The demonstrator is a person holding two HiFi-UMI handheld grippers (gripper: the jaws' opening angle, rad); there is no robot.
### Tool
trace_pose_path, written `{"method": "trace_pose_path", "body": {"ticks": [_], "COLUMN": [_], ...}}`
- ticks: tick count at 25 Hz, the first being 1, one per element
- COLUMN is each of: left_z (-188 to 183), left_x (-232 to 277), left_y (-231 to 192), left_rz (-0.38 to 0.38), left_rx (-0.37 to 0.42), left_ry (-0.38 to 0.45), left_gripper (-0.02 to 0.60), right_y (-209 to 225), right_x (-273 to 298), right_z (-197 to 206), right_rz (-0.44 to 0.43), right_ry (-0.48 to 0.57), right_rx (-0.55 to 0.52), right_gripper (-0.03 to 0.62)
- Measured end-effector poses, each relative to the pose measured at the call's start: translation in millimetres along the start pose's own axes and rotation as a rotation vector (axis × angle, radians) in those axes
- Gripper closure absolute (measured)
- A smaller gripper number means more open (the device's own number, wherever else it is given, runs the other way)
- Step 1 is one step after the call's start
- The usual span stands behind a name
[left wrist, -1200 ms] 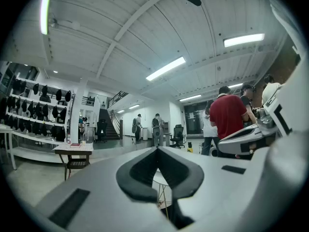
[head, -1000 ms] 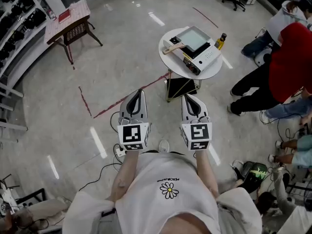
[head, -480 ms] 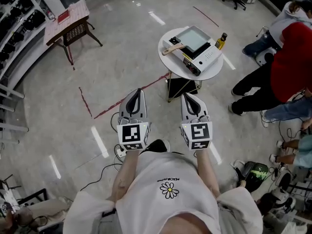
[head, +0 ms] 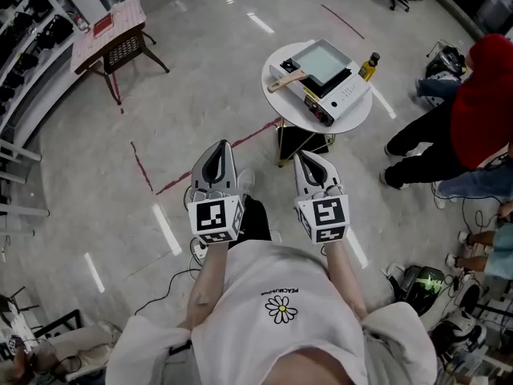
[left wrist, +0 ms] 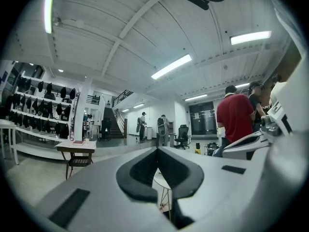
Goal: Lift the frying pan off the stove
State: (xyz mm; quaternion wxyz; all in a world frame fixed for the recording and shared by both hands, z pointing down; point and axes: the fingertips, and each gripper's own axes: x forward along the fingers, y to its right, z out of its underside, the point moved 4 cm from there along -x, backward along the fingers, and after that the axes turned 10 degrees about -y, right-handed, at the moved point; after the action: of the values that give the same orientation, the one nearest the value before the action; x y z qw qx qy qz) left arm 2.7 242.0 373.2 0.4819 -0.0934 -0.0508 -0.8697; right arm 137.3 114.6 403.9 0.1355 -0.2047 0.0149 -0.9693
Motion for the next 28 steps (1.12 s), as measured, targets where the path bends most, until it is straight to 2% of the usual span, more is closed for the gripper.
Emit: {"method": "trace_pose_path", "body": {"ticks": [8, 19, 28], "left_z": [-5.3, -59.5, -73.3], "left_x": [86.1, 243.3, 359.9], "left_y": [-12.5, -55.0, -85.8], "left_rz": [0.056, 0.208, 0.374], "left_rx": [-0.019, -0.044, -0.017], "left_ry": [-0.011, -0.018, -0.055], "left_gripper": [0.581, 0.581, 0.581], "right_y": [42.7, 127.4, 170.6], "right_x": [59.7, 166.7, 256.3], "right_z": [-13.0, -79.0, -109.7], "right_rz": [0.047, 0.233, 0.375], "right_ry": [-0.002, 0.002, -0.018], "right_rx": [0.016, 0.082, 0.149], "right_gripper": [0.591, 0.591, 0.591]}}
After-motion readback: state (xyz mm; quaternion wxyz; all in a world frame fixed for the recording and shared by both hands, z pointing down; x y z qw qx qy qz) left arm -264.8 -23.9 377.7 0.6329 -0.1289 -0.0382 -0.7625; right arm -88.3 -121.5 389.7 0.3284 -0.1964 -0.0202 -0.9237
